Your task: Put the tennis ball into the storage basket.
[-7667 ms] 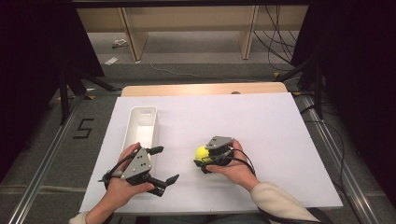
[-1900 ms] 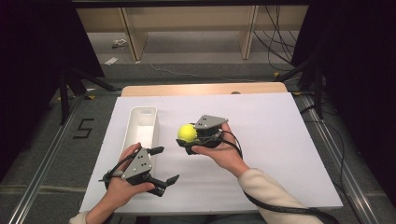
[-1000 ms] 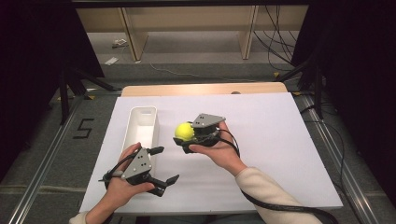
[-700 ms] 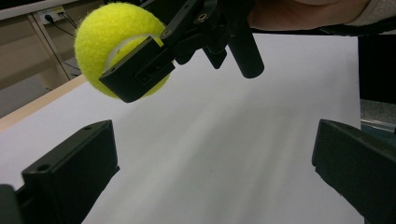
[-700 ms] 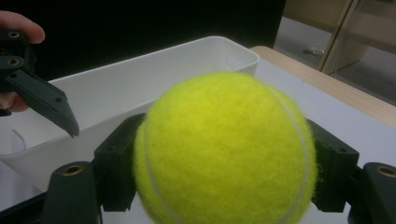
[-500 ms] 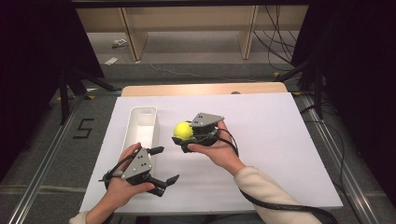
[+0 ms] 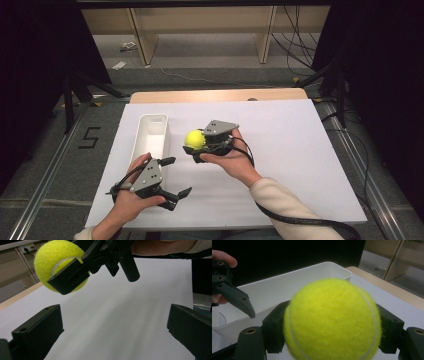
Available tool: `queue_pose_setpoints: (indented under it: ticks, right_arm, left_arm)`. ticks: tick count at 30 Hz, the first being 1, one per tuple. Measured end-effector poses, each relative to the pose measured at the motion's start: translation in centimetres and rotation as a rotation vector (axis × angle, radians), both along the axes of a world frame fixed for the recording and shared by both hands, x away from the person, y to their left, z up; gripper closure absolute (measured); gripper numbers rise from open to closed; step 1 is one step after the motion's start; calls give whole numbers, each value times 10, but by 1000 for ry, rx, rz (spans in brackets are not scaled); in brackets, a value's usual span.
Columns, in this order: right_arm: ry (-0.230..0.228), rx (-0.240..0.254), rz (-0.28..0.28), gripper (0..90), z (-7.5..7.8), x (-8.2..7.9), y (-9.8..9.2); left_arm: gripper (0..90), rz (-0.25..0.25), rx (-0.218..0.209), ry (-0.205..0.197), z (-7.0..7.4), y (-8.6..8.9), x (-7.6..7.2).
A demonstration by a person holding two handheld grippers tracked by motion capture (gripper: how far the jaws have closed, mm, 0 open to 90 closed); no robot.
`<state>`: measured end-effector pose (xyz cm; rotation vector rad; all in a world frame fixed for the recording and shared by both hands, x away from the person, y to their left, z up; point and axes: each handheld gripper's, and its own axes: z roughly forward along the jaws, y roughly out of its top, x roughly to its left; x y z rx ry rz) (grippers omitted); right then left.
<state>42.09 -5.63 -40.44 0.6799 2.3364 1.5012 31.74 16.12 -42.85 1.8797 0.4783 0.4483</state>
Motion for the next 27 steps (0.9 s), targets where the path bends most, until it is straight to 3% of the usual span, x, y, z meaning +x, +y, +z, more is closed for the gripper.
queue_pose_setpoints:
  ticks: [27]
  right_arm:
    - [-11, 6, 16, 264, 2, 2, 8]
  left_arm:
    - [0, -2, 0, 1, 0, 0, 0]
